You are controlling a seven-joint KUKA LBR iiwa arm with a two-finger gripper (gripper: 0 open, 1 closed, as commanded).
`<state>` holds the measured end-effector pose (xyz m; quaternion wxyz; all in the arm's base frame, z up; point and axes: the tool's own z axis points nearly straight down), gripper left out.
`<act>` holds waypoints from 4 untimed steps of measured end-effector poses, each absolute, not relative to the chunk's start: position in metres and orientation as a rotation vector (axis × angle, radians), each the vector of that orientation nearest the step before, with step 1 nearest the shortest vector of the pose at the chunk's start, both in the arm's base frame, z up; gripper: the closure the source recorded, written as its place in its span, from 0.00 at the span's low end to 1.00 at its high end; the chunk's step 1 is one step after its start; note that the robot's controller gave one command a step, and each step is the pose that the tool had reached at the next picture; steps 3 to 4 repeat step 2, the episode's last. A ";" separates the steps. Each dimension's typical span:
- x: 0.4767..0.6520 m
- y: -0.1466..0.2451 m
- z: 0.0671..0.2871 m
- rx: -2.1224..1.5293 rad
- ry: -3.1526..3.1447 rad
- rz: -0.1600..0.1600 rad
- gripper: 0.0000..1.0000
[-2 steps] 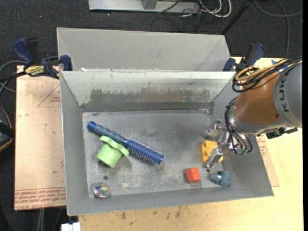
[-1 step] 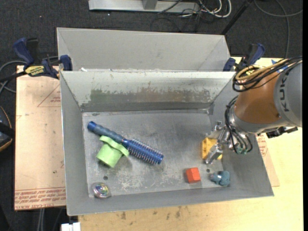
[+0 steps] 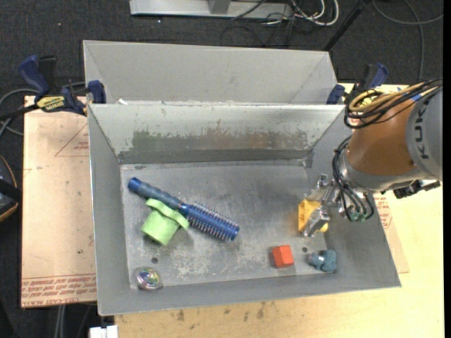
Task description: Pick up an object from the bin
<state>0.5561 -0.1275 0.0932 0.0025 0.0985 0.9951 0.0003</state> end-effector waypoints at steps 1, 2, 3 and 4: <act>0.558 -0.127 0.178 0.306 3.116 0.000 1.00; 0.559 -0.127 0.191 0.305 3.121 0.001 1.00; 0.559 -0.127 0.191 0.305 3.121 0.001 1.00; 0.559 -0.127 0.191 0.305 3.121 0.001 1.00</act>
Offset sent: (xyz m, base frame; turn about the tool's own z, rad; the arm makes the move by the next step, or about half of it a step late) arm -0.0002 0.0001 0.0801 0.0000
